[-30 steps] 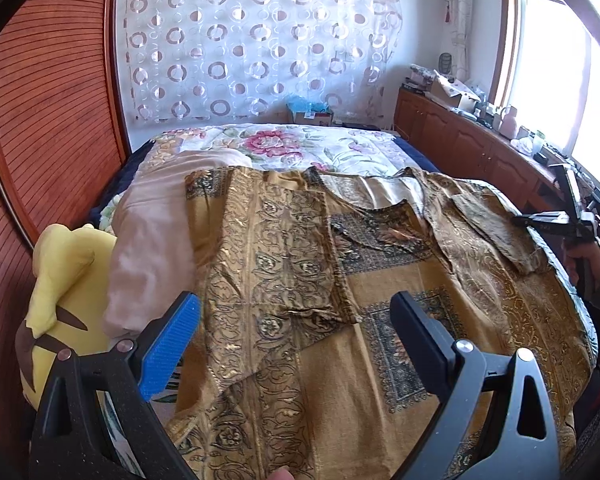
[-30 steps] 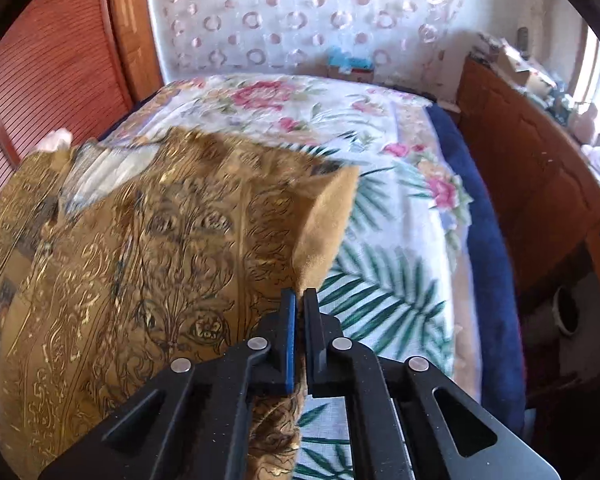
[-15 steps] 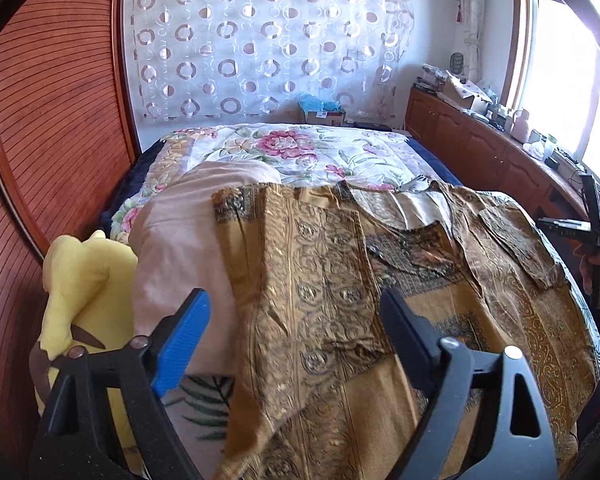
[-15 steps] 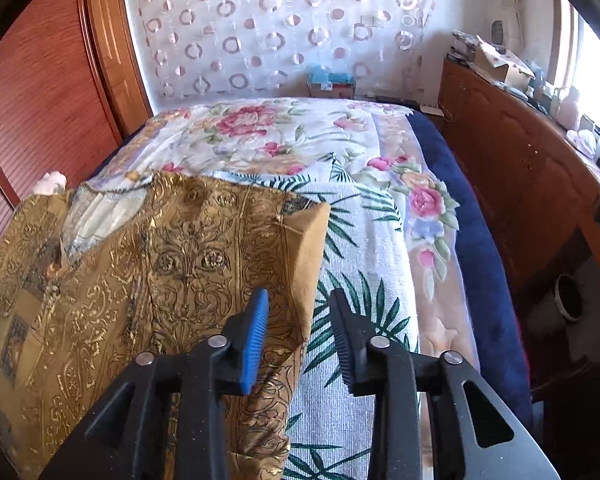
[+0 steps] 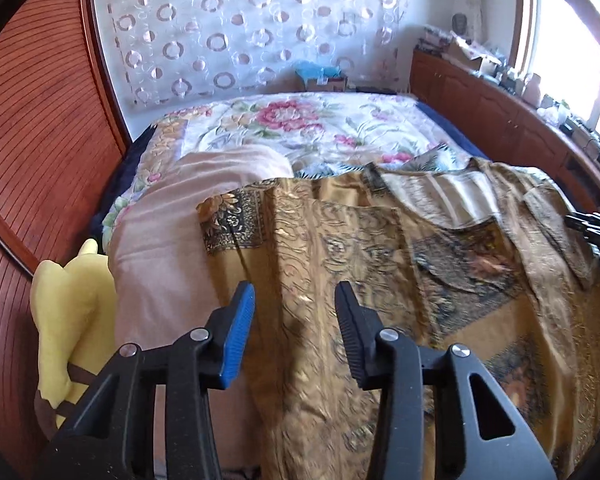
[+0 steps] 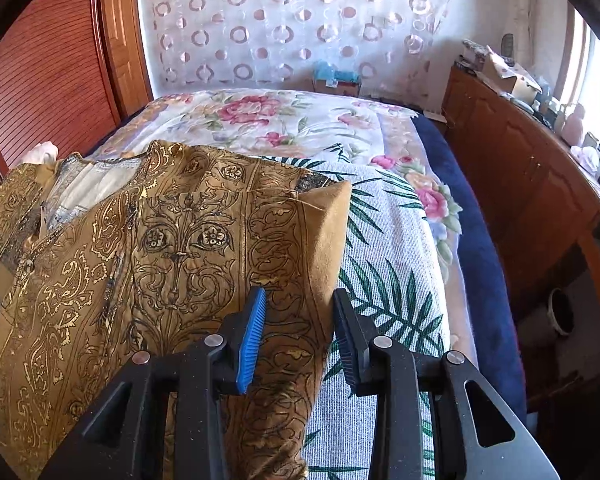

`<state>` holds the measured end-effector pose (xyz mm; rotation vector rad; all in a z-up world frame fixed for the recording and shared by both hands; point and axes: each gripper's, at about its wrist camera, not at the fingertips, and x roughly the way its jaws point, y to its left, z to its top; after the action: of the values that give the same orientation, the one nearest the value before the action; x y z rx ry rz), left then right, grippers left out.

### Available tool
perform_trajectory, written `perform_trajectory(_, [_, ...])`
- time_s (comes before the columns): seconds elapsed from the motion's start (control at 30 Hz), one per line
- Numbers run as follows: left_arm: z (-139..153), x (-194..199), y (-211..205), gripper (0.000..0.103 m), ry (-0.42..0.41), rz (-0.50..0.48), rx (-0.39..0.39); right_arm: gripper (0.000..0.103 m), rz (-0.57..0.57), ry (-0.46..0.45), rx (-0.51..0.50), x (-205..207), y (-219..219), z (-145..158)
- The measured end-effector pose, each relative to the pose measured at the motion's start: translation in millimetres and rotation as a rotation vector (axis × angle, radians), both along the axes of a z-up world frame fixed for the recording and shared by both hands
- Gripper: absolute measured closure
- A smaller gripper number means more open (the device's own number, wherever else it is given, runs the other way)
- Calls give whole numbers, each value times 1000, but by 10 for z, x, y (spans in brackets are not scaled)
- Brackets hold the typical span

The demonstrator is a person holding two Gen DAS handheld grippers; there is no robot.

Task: Fold small clothes

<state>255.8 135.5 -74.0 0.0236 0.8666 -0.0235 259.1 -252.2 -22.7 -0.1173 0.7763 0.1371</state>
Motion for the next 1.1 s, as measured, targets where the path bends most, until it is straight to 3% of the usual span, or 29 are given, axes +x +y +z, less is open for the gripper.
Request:
perform_trajectory(0.13, [-113,124,62,62,33,20,8,68,1,0,2,-13,8,-15])
perform_trajectory(0.27, [-181,147,71,79,50,10,35,67,3,-1,6,-43,5,-18])
perform_trajectory(0.33, [-179,125,46,97,39,-18,42,67,4,0,11,-48,-10,-17])
perform_trajectory(0.43, [-101,40,3,100,-5,-30,85,67,5,0,9,-51,-12,-12])
perform_trajectory(0.53, [116,-103,81,101,-100,3,86,67,5,0,9,-49,-12,-11])
perform_trajectory(0.67, [309,-161,361,101,-137,57,42,67,6,0,10,-49,-15,-13])
perform_trajectory(1.0, [92,-13,618,100,-35,83,-44,67,25,3,5,-40,-5,2])
perform_trajectory(1.07, [44,46,622,92,-11,86,-39,67,48,13,7,-8,-29,15])
perform_trajectory(1.1, [27,72,631,83,-5,86,-31,67,50,22,16,20,-55,26])
